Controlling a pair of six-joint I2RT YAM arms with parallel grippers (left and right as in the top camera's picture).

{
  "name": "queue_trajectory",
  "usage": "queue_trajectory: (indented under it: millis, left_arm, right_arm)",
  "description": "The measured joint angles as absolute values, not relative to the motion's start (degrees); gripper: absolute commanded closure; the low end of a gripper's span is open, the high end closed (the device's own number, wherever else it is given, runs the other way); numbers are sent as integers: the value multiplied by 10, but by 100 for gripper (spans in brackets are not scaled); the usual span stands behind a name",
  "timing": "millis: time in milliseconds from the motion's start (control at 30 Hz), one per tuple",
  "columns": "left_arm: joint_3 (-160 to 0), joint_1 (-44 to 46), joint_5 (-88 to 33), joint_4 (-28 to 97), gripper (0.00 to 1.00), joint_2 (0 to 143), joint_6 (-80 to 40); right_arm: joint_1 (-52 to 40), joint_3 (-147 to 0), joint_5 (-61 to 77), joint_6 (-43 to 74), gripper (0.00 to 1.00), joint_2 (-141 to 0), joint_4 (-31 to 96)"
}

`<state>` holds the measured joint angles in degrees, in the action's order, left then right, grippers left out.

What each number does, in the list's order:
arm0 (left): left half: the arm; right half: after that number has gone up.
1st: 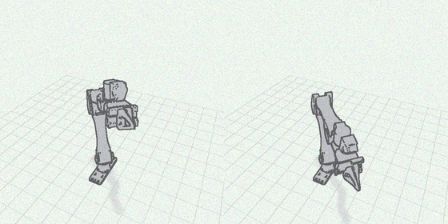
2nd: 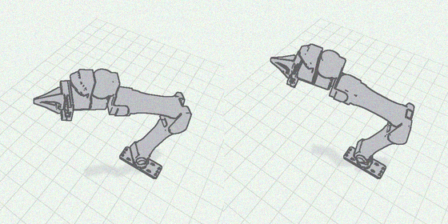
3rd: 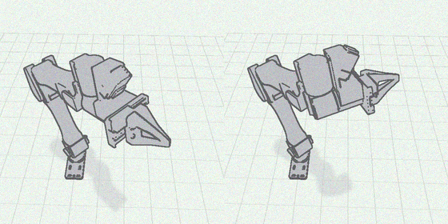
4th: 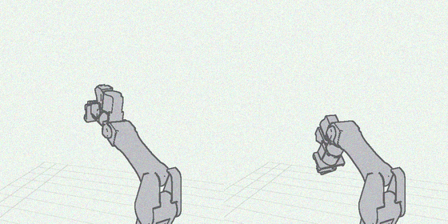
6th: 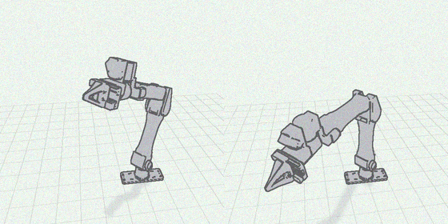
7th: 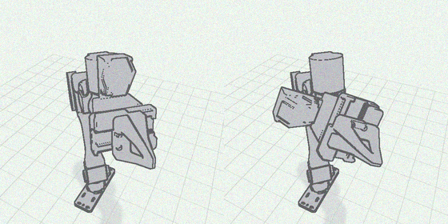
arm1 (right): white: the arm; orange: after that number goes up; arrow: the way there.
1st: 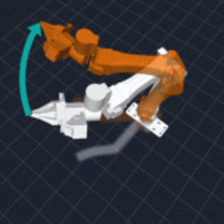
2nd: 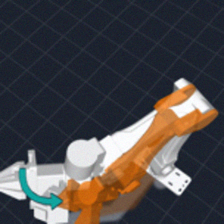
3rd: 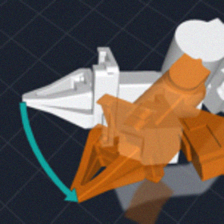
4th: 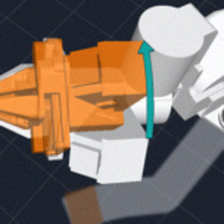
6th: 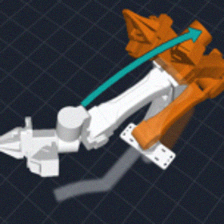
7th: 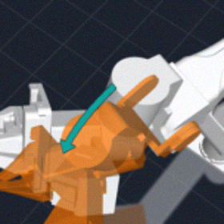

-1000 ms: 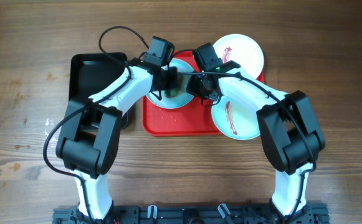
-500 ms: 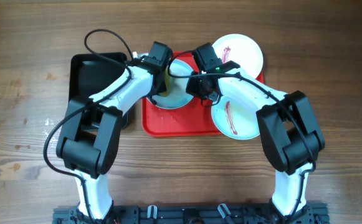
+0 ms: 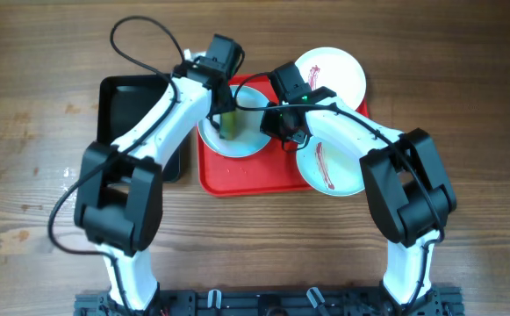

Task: Clean dirty plates on tray and stack at the side
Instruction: 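Rub the sponge in circles across the plate center with the left gripper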

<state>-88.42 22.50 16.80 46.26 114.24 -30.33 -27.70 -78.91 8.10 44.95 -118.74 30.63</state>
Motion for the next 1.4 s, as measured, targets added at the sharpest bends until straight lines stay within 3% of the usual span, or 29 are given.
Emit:
queue_trajectory:
  millis: [167,467,600,667,700,1133,1400]
  left_arm:
    - [-895,225,106,463,53,1109,-259]
    - [-896,226,7,483,49,1141,-205]
    - [-896,229,-4,486,68,1171,-192]
    - [-896,229,-6,486,91,1174,-184]
    - [-896,229,-5,485,96,1174,-184]
    - [-896,229,79,495,96,1174,-172]
    - [-907,223,-55,493,96,1174,-172]
  right_arm:
    - [-277,-789,81,449,96,-1187,306]
    - [-277,-789,81,449,96,-1187,306]
    - [-277,-789,81,449,96,-1187,306]
    - [-277,-789,81,449,96,-1187,306]
    - [-277,-789,81,449,96,-1187,306]
    - [-277,-789,81,449,96,-1187,306]
    - [-277,-789,81,449,96,-1187,306]
